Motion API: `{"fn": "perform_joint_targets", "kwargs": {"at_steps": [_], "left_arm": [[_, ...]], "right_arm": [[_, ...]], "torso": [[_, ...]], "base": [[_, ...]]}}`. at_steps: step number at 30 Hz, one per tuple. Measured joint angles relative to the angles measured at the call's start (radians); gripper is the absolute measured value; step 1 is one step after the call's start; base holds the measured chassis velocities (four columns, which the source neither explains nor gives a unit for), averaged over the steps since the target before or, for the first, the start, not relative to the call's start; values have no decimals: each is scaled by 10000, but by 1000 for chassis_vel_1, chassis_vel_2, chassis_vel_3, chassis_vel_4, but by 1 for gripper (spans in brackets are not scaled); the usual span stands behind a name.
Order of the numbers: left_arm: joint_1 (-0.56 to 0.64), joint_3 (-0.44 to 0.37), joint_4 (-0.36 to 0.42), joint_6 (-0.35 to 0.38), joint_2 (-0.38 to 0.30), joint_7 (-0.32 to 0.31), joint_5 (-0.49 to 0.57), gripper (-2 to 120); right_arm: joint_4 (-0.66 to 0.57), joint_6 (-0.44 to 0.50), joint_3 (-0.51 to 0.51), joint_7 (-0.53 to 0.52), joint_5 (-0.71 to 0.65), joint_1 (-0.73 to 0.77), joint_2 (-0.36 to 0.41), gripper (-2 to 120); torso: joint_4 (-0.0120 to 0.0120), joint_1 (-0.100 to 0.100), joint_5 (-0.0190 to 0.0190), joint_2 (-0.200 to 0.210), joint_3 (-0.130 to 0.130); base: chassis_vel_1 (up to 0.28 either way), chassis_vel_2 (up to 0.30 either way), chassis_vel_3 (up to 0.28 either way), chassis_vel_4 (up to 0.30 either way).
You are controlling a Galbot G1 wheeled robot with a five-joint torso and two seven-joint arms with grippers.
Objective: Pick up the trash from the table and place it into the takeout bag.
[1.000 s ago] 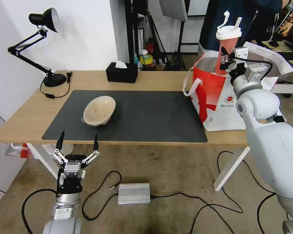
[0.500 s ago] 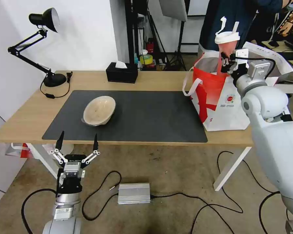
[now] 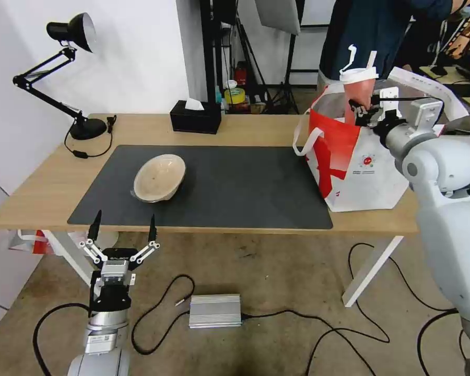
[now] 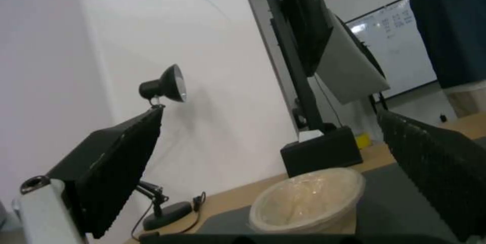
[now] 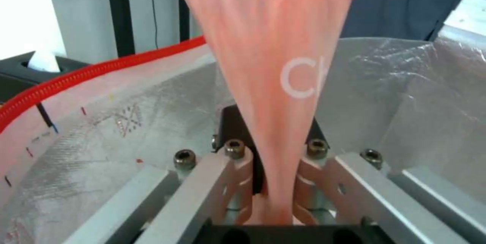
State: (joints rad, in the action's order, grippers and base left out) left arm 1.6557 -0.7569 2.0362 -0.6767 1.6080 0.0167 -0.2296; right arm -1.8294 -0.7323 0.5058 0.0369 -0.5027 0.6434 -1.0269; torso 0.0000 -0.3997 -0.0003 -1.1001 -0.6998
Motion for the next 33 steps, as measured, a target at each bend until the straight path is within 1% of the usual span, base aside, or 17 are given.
{"fn": "perform_joint_targets", "kwargs": {"at_steps": [11, 19, 22, 23, 24, 25, 27, 28, 32, 33], "left_arm": [[-11, -12, 23, 14, 0, -3, 11, 100], [-16, -9, 27, 17, 0, -4, 13, 100], [-16, -7, 27, 19, 0, -4, 13, 100], [-16, -7, 27, 19, 0, -4, 13, 100], [-16, -6, 27, 20, 0, -4, 13, 100], [-16, -6, 27, 21, 0, -4, 13, 100], [-16, -4, 27, 23, 0, -4, 12, 100], [-16, -4, 27, 23, 0, -4, 12, 100], [49, 7, 116, 25, 0, -1, -1, 100], [49, 7, 116, 25, 0, -1, -1, 100]], "right_arm": [[-22, 6, -11, 55, 239, 21, -118, 4], [-78, 12, -18, 56, 251, 16, -51, 3], [-77, 9, -22, 57, 251, 21, -45, 18], [-77, 9, -22, 57, 251, 21, -45, 18], [-76, 6, -23, 58, 250, 23, -45, 24], [-75, 4, -23, 57, 250, 25, -45, 24], [-75, 3, -23, 57, 250, 26, -44, 36], [-75, 3, -23, 57, 250, 26, -44, 36], [-186, 41, -23, 25, 229, 72, -4, 58], [-186, 41, -23, 25, 229, 72, -4, 58]], "torso": [[0, 0, 3, 0, -1], [-1, -3, 3, 2, -1], [0, -3, 7, 3, -3], [0, -3, 7, 3, -3], [-1, -3, 7, 3, -4], [-1, -4, 7, 3, -4], [-2, -4, 7, 3, -4], [-2, -4, 7, 3, -4], [0, -4, 6, 3, -4], [0, -4, 6, 3, -4]], "base": [[0, 0, 0, 0], [0, 0, 0, 0], [0, 0, 0, 0], [0, 0, 0, 0], [0, 0, 0, 0], [0, 0, 0, 0], [0, 0, 0, 0], [0, 0, 0, 0], [0, 0, 0, 0], [0, 0, 0, 0]]}}
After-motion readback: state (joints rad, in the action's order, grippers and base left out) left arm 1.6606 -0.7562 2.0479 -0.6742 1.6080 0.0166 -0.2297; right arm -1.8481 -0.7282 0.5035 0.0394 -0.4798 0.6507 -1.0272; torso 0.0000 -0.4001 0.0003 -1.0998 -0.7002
